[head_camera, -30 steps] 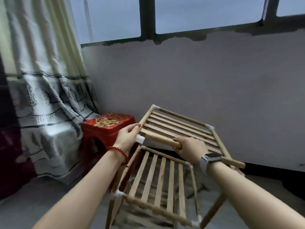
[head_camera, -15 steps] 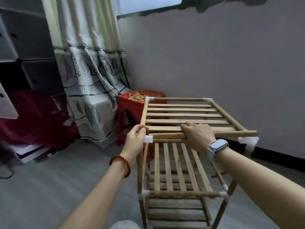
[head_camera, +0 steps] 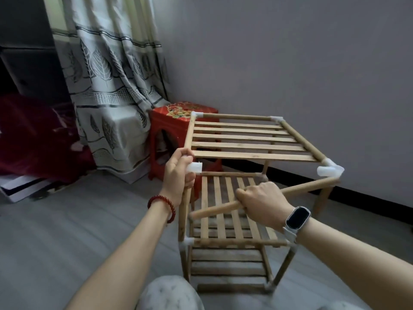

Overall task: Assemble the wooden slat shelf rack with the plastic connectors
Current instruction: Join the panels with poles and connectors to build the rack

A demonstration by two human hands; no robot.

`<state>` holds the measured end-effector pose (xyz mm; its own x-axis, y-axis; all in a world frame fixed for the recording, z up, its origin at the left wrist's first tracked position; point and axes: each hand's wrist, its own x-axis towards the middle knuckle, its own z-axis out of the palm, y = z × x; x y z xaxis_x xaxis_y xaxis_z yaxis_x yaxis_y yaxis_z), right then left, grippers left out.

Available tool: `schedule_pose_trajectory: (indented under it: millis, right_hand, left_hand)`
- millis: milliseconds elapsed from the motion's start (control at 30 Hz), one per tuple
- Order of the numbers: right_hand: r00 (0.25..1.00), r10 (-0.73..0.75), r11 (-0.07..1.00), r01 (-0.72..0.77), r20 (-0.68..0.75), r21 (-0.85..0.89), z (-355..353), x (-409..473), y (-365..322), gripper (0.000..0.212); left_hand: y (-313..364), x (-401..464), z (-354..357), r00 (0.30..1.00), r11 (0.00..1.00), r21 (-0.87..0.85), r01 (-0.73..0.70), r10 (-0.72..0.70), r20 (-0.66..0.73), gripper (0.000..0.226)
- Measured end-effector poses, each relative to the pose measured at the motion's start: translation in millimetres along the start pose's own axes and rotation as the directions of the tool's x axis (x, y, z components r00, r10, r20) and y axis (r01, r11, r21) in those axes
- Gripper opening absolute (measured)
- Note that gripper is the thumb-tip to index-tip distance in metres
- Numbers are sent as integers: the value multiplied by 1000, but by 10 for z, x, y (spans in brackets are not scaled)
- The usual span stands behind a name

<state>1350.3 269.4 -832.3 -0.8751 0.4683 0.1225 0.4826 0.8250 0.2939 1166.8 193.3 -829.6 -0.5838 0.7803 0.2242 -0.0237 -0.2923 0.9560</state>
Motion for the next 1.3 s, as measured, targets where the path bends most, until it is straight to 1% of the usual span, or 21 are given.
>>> schedule_pose_trajectory:
  millis: [67,133,200,300,367,500,633,700,733,767,833,933,967,1033,1100,1133,1167,1200,1267,1300]
  right_hand:
    - [998,12,1000,-14,59,26,159,38,-35,18]
    - [996,66,994,-70,56,79,275,79,-24,19]
    - [991,135,979,-135,11,153,314,76,14,20]
    - [966,245,953,-224,-83,205,277,71,111,20]
    - [949,279,945,-244,-146,219,210,76,156,21]
    - [929,314,930,-259,-197,261,52,131,194,23]
    - [937,294,950,-265,-190,162,-62,96,223,20]
    - [928,276,961,-258,-252,103,-86,84,203,15]
    - [911,262,965,-252,-320,72,-105,84,205,16]
    - [899,243,969,-242,-364,50,-136,86,208,23]
    - [889,266,962,-269,-372,47,-225,72,210,35]
    - [888,253,966,-253,-384,51,-277,84,204,31]
    - [892,252,967,-248,-376,59,-308,93,187,28]
    - [919,193,981,-191,-344,41,-301,145,191,19]
    - [948,151,988,-137,-281,68,-278,195,198,13]
    - [952,117,991,-94,-284,93,-264,208,196,13]
    - [942,110,989,-73,-318,127,-254,217,190,16]
    - [934,108,990,-69,-341,124,-276,229,170,18]
    - [965,71,995,-51,-253,85,-324,286,143,15]
    - [982,60,992,-39,-182,117,-329,317,150,14]
  left_hand:
    - [-27,7,-3,1000,999,-44,-9,8,-26,23]
    - [-57,31,-18,998,995,-96,-27,22,-53,24]
    - [-73,42,-33,996,991,-129,-40,29,-84,24]
    - [-105,82,-34,997,991,-131,-39,30,-72,25]
    - [-122,73,-28,998,993,-114,-44,37,-59,26]
    - [-114,19,-21,997,996,-66,-59,56,-44,24]
    - [-92,-8,-20,998,999,-18,-45,44,-43,22]
    - [-70,9,-18,998,999,-20,-43,42,-50,23]
    - [-59,22,-12,998,999,-15,-43,42,-53,24]
    - [-53,33,-7,998,999,-4,-43,43,-56,24]
    - [-67,32,8,997,999,24,-45,47,-66,25]
    - [-104,-2,68,988,992,91,-82,93,-123,26]
    - [-110,-11,91,982,985,136,-103,123,-147,25]
    - [-132,-11,111,964,959,259,-112,168,-205,29]
    - [-184,24,74,950,939,317,-132,211,-228,33]
    - [-218,44,52,950,933,322,-162,236,-205,33]
    - [-238,59,41,951,928,317,-194,258,-172,34]
    - [-263,75,35,952,930,299,-215,268,-147,35]
    - [-288,100,47,955,946,228,-231,265,-135,33]
    - [-300,113,48,956,953,195,-232,261,-136,32]
